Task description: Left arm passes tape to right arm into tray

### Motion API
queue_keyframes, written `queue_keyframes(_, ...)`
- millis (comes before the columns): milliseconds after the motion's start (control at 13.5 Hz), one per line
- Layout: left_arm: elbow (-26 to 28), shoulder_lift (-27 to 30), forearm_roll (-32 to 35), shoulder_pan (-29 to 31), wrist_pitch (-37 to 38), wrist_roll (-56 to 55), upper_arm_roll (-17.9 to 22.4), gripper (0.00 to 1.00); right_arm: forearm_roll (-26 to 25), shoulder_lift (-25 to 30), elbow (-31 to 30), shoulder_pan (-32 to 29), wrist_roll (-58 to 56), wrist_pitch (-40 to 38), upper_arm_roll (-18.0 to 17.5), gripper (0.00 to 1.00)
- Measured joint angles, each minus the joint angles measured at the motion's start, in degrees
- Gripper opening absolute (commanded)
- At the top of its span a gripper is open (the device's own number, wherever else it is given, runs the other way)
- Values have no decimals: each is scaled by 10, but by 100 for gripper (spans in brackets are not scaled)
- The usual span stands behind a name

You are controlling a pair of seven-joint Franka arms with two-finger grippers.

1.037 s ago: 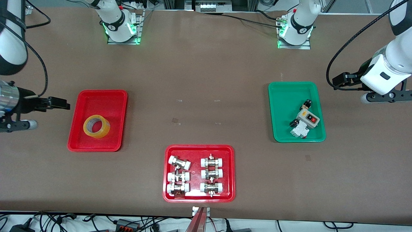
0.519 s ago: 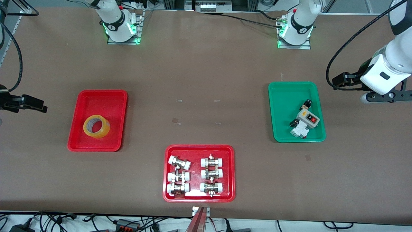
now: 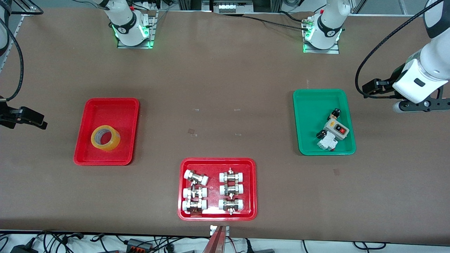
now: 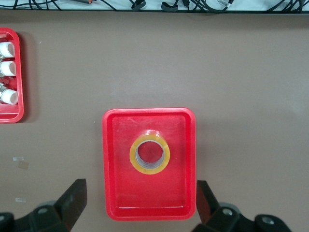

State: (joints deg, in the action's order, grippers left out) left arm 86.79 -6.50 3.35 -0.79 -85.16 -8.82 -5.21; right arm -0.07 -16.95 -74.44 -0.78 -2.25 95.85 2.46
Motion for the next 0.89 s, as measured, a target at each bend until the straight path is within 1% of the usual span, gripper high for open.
queue_keyframes(74, 0, 0, 0, 0, 0, 0, 0, 100, 0, 7, -8, 7, 0, 1, 6, 100)
queue_keyframes(296, 0, 0, 0, 0, 0, 0, -1, 100, 0, 30, -39, 11, 1, 3, 9, 100)
queue_keyframes(444, 0, 0, 0, 0, 0, 0, -1, 100, -1, 59, -89, 11, 1, 21, 11, 100)
queue_keyframes(667, 0, 0, 0, 0, 0, 0, -1, 100, -1, 119, -188, 11, 1, 50, 11, 100)
queue_keyframes(815, 0, 0, 0, 0, 0, 0, -1, 100, -1, 145, -230, 13, 1, 62, 11, 100)
queue_keyframes(889, 0, 0, 0, 0, 0, 0, -1, 100, -1, 150, -241, 13, 1, 67, 11, 100)
